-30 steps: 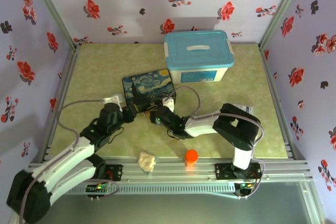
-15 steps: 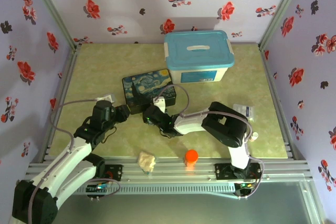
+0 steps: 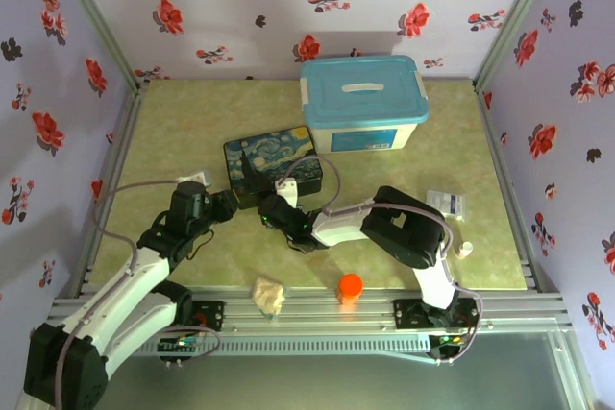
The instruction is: Unlock the padlock with the key
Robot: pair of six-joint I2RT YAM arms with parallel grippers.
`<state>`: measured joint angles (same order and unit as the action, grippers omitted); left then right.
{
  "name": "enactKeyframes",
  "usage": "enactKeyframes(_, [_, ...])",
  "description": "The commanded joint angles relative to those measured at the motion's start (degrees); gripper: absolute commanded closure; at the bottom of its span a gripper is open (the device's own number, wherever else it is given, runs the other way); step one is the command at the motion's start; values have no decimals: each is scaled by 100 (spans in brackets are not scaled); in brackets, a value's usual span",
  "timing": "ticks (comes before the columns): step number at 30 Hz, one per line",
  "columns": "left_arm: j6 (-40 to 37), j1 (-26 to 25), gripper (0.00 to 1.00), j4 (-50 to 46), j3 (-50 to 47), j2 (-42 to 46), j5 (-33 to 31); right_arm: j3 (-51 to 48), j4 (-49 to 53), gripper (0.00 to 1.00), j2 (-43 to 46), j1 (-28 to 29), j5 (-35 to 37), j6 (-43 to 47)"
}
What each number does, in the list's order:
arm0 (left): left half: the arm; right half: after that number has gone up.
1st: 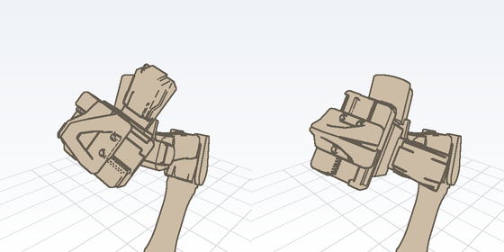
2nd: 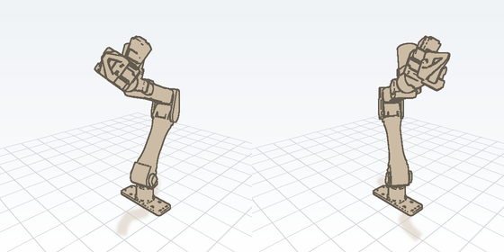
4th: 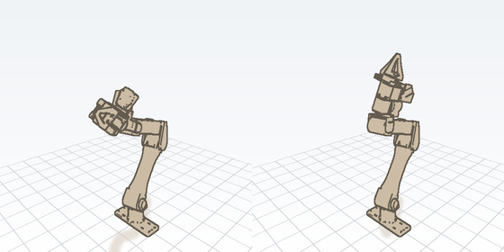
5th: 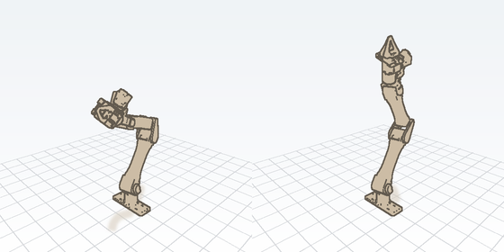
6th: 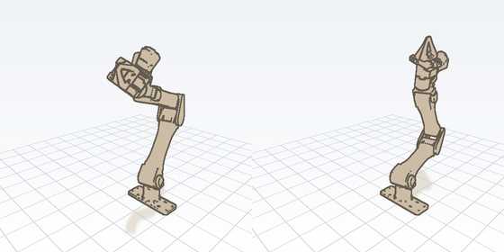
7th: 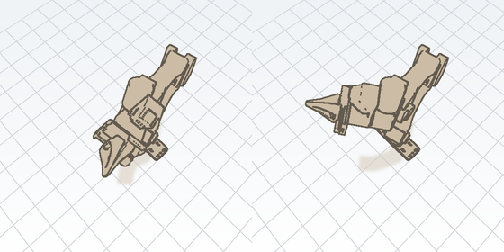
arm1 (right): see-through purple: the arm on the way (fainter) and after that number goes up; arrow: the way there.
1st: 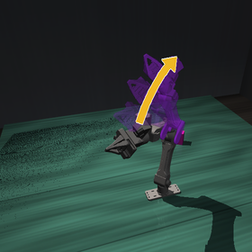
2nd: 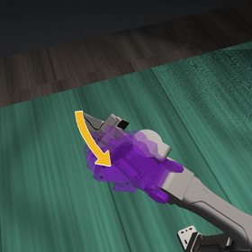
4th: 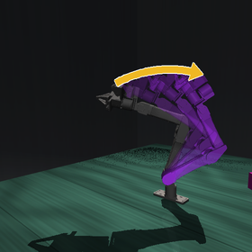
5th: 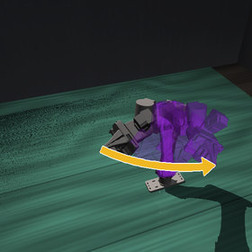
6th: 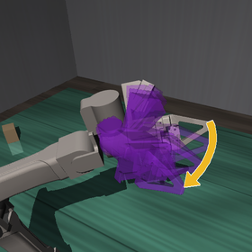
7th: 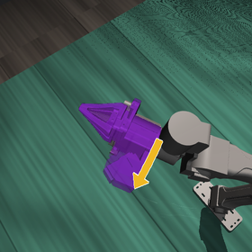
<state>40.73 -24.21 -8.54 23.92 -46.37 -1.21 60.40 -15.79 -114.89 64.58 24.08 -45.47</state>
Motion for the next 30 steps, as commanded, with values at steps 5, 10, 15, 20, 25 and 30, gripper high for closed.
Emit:
enactKeyframes(5, [-187,82,63,159,121,-54,67,-95,487,68,-4,11,-164,-295])
enactKeyframes(10, [-187,116,63,233,130,-117,64,-49,1136,68,190,11,-325,-364])
enactKeyframes(15, [-203,127,63,319,121,-189,63,-322,1280,67,555,12,-322,-429])
enactKeyframes(20, [-305,143,54,542,153,-501,78,-651,433,49,694,-16,-325,-65])
enactKeyframes(25, [-467,270,29,890,279,-1190,-165,129,1035,36,326,-14,-43,653])
enactKeyframes(30, [-505,504,27,1549,437,-2090,-216,840,1759,35,-211,-83,322,404])
